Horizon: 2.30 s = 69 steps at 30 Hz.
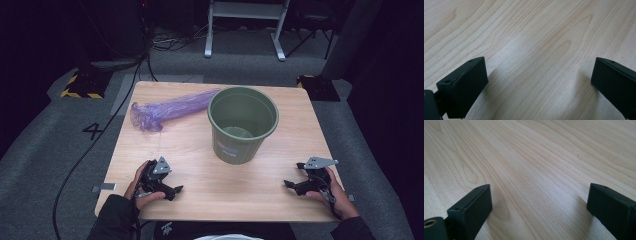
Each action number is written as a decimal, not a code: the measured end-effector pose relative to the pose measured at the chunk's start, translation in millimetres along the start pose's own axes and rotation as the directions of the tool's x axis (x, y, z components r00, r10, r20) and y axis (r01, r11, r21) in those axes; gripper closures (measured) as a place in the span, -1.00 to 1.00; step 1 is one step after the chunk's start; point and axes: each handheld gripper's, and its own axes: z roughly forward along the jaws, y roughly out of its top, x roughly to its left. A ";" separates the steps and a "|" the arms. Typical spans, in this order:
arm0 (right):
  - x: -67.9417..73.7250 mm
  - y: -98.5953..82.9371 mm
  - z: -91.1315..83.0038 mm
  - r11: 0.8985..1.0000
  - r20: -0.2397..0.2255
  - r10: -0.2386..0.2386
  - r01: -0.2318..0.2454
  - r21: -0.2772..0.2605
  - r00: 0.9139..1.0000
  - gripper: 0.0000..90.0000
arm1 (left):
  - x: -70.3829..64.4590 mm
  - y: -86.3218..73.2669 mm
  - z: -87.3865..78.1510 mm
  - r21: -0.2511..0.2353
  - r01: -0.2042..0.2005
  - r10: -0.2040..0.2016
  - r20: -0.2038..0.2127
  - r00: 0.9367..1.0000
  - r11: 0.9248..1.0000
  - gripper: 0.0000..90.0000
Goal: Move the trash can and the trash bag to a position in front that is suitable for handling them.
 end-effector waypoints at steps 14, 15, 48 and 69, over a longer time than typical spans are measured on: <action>2.7 0.1 -1.8 1.000 -0.013 -0.002 0.002 -0.009 1.000 -0.71 | 0.4 0.3 0.3 -0.001 -0.002 0.002 0.003 1.000 1.000 -1.00; 3.6 0.7 -1.8 1.000 -0.012 -0.004 0.004 -0.011 1.000 -0.67 | 0.6 0.4 0.4 -0.001 -0.002 0.002 0.002 1.000 1.000 -1.00; 28.8 85.2 -27.8 0.970 -0.034 -0.106 0.096 -0.225 0.994 -0.58 | 1.2 0.9 1.0 -0.002 0.005 -0.005 -0.002 1.000 1.000 -0.99; 42.6 137.8 -46.1 0.932 -0.034 -0.189 0.168 -0.322 0.981 -0.55 | 2.0 1.3 1.2 -0.002 0.007 -0.007 -0.005 1.000 1.000 -0.99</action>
